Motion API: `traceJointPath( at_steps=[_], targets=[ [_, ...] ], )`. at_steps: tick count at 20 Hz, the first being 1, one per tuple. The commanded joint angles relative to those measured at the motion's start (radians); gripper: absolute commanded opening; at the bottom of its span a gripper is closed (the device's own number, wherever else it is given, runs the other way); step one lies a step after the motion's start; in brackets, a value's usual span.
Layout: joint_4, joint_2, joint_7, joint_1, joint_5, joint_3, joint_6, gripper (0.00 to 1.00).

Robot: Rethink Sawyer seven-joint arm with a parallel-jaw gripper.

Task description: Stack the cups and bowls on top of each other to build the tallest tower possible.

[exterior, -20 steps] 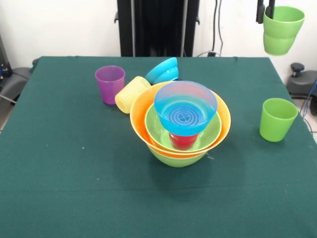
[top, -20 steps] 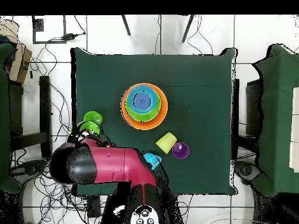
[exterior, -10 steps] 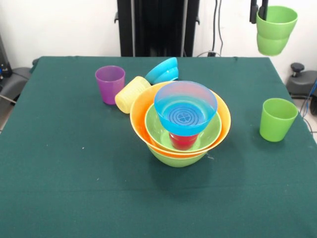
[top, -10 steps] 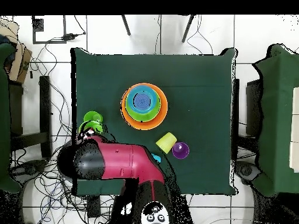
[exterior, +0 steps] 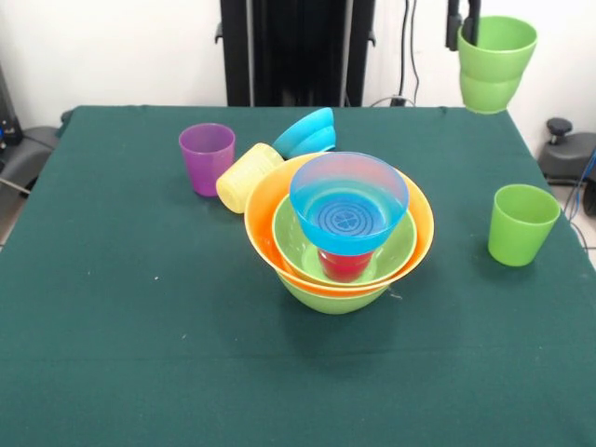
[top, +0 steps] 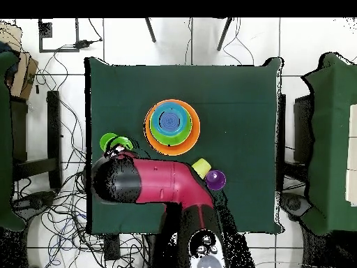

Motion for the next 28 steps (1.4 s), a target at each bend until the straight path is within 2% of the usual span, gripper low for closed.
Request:
traceJointPath(
  at_steps=[1, 6, 12, 28],
  targets=[
    [-0.109, 0.046, -0.268, -0.086, -0.120, 0.128, 0.190, 0.00],
    [-0.182, 0.081, -0.305, -0.146, -0.164, 0.173, 0.239, 0.00],
    [-0.219, 0.077, -0.314, -0.194, -0.194, 0.222, 0.295, 0.00],
    [-0.198, 0.091, -0.365, -0.351, -0.275, 0.356, 0.296, 0.00]
  ],
)
